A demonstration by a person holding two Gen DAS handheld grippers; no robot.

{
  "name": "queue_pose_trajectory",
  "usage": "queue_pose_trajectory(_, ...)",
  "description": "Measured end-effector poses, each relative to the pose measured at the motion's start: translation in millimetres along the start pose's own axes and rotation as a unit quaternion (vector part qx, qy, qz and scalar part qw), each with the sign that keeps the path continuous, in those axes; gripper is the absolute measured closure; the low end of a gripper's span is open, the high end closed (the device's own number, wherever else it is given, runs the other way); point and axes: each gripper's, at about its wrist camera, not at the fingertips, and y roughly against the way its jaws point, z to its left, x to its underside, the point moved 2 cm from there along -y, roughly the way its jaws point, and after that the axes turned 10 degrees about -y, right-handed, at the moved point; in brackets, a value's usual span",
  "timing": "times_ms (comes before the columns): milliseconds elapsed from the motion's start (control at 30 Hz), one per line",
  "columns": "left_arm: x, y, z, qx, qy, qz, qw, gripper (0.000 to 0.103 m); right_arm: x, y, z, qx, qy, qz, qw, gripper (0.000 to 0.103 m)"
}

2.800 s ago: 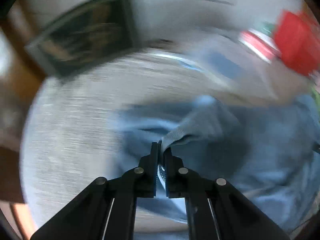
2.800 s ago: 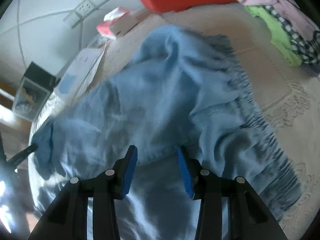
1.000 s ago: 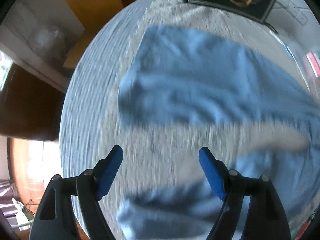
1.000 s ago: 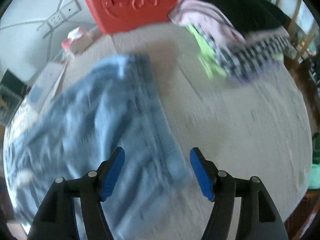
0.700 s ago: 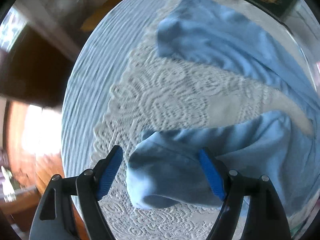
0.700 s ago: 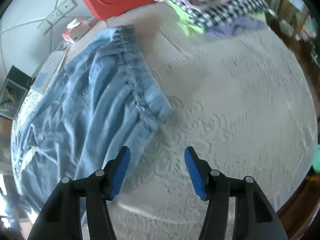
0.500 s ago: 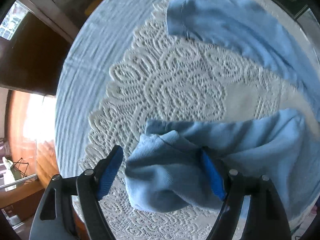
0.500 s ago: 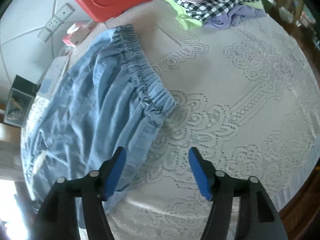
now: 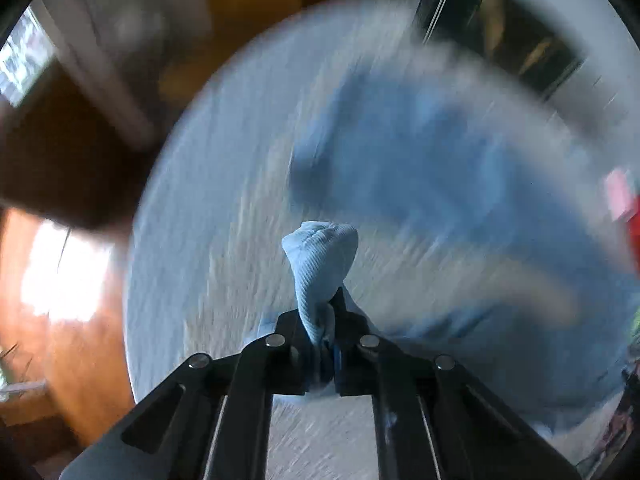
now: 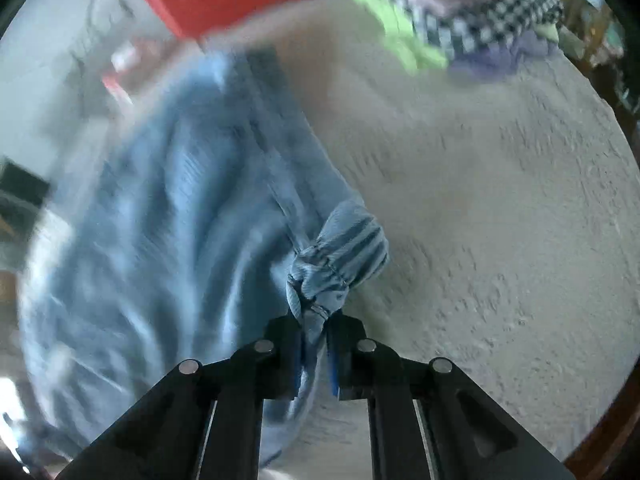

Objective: Fold clothes

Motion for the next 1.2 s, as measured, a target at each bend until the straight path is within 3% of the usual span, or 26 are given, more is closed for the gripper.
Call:
queue_pose_trajectory(100,-29,70,-6,0.014,-0.014,-0.106,0.9942,0.096,-14,52,-3,-0.061,-0.023,-0.058,0.996,0.094)
queue_pose_trajectory(200,-28,98,0,0.016,-0.026,-0.154,0.9876,0.096,-12,81,-18,-0.092,-0.032,-0.074,0.993,0.094)
queue_pose_trajectory(333,28,64,18,0.006,-0.012,-0.125,0.9921,0.096,6,76,-39,-0.092,-0.035,-0.053,0.994,0.094)
queue_pose_trajectory(467,105,-13,34,0.005,0.023,-0.022,0.9995,0.093,32,42,-81,-0.049,-0.053,-0.001,0.997,0.094)
queue_pose_trajectory(533,123,-26,48,-0.003,0.047,0.0,0.9989,0.085,45,26,-95,-0.028,-0.058,0.027,0.998,0.094)
queue_pose_trajectory(633,150,-45,69,-0.016,0.084,0.034,0.9958,0.053,59,11,-108,-0.009,-0.063,0.049,0.997,0.094)
queue_pose_trajectory(667,157,-49,75,-0.02,0.095,0.04,0.9945,0.036,62,9,-112,-0.008,-0.067,0.05,0.996,0.093)
queue_pose_trajectory(700,156,-41,79,-0.023,0.099,0.027,0.9944,0.026,63,10,-114,-0.006,-0.068,0.05,0.996,0.092)
queue_pose_trajectory(767,151,-25,83,-0.028,0.103,0.004,0.9943,0.025,63,11,-117,-0.003,-0.067,0.048,0.997,0.087)
queue_pose_trajectory(900,139,-19,80,-0.015,0.125,0.005,0.992,0.025,59,21,-119,-0.016,-0.073,0.039,0.996,0.082)
queue_pose_trajectory(1033,136,-38,66,-0.005,0.145,0.024,0.9892,0.025,62,27,-123,-0.025,-0.082,0.027,0.996,0.057)
queue_pose_trajectory(1200,126,-48,49,-0.01,0.162,0.04,0.9859,0.025,60,35,-125,-0.033,-0.091,0.021,0.995,0.056)
